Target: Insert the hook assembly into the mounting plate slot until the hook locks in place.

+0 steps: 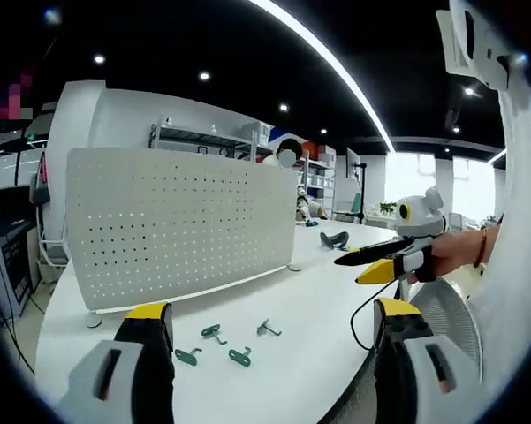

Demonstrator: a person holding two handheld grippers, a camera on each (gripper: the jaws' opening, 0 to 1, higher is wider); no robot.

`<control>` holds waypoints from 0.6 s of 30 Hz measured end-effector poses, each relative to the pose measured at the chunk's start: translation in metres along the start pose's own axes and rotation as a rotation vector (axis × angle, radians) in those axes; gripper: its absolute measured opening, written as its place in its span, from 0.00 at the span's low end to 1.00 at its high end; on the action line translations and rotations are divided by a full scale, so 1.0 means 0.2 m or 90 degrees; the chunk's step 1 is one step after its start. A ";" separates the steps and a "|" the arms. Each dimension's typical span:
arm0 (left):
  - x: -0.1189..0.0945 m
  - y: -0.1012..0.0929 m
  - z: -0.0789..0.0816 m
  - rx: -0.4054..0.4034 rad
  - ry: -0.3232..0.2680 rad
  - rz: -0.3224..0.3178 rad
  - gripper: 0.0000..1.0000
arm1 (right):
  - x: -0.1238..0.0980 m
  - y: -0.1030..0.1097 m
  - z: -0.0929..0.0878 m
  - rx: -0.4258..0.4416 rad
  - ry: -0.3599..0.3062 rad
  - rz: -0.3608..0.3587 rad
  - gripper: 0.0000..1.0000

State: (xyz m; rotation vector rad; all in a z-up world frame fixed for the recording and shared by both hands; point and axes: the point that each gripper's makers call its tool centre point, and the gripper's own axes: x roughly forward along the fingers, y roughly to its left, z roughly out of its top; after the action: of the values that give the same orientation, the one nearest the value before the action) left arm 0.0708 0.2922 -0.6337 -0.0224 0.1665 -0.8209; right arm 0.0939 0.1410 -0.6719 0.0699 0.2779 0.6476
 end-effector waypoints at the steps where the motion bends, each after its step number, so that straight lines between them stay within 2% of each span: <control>1: -0.01 0.00 -0.01 0.001 0.003 -0.001 0.96 | 0.00 0.00 0.00 0.000 -0.001 0.000 0.70; 6: 0.02 0.07 -0.06 -0.008 0.010 -0.011 0.96 | 0.01 0.00 -0.01 0.007 0.002 -0.003 0.69; 18: 0.06 0.10 -0.12 -0.014 0.029 -0.019 0.93 | 0.02 0.03 -0.04 0.016 0.015 0.007 0.66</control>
State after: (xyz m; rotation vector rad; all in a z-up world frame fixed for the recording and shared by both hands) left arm 0.0899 0.2994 -0.6600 -0.0264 0.2184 -0.8499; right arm 0.0916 0.1480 -0.6792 0.0880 0.3084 0.6564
